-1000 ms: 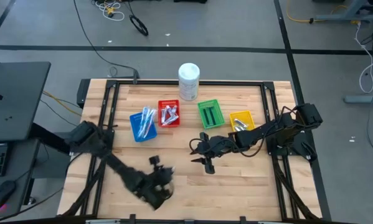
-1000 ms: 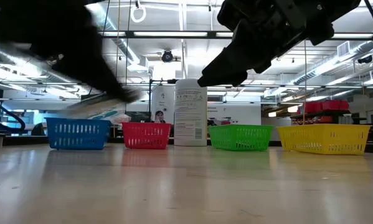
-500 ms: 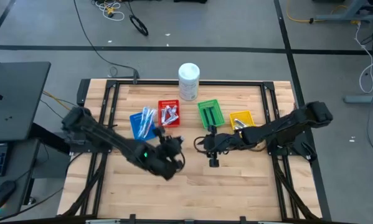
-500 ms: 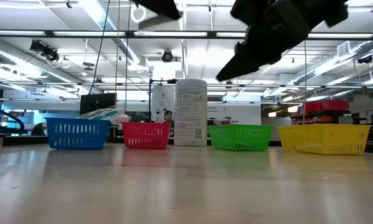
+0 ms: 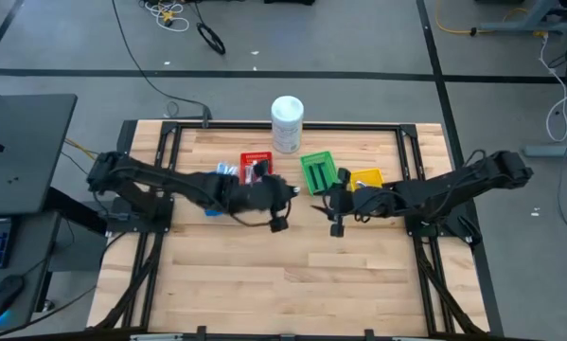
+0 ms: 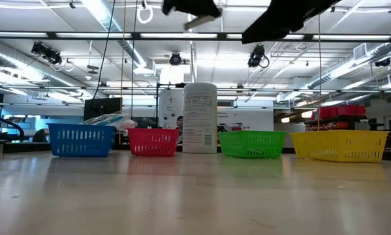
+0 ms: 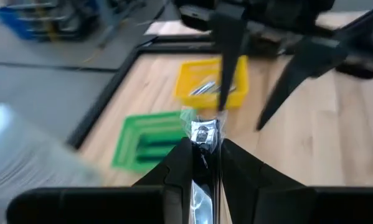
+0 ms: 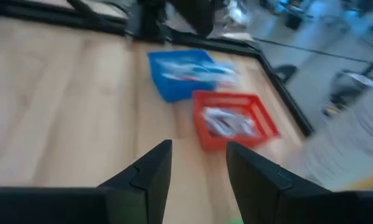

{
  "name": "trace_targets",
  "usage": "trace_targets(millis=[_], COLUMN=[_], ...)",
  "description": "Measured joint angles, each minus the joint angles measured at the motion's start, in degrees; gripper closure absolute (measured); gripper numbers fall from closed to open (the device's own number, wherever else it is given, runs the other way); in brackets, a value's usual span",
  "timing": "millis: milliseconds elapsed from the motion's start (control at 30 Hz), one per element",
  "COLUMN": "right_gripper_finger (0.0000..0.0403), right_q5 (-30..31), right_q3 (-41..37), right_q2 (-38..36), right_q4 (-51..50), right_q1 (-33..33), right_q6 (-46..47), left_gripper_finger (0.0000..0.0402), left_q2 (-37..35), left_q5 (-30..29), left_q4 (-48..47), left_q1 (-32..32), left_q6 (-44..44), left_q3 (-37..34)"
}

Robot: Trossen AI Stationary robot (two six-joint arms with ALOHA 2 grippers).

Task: Pick & Place Travel size toiletries
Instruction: Put the nail cutter into the yellow bin

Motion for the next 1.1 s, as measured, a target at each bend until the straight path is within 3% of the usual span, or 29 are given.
trace_targets(millis=[133,267,500,733,933,1100], right_gripper_finger=[0.0242,0.0242,0.0242,0.0242,0.0242,0.0242], right_q5=[3.86,4.47,4.15,1.88,-8.69,-11.04], right_q3=[0.00,0.00,0.00,0.00,0.00,-0.02], right_q2=[-1.89,-3.63,-3.75,-1.76,3.25,6.86], right_q4=[-8.32,-17.64,-24.69,-20.27,-4.43,1.20], right_q1=[0.16,0.13,0.13,-0.42,-2.98,-4.19], right_q6=[2.78,11.80,22.93,21.19,13.68,11.90], left_gripper_finger=[0.0334,0.0334,0.0335,0.0334,0.0330,0.0331], left_q2=[0.06,0.04,0.09,0.09,0.09,0.04], left_q5=[8.99,17.46,33.38,39.31,44.00,45.84], left_q4=[10.16,17.54,46.49,70.85,77.12,77.49], left_q1=[5.16,10.46,16.63,17.78,17.77,17.72], left_q6=[4.65,5.46,0.95,-3.50,-3.34,-3.25], left_q3=[-2.58,-7.00,-24.24,-37.32,-38.31,-38.26])
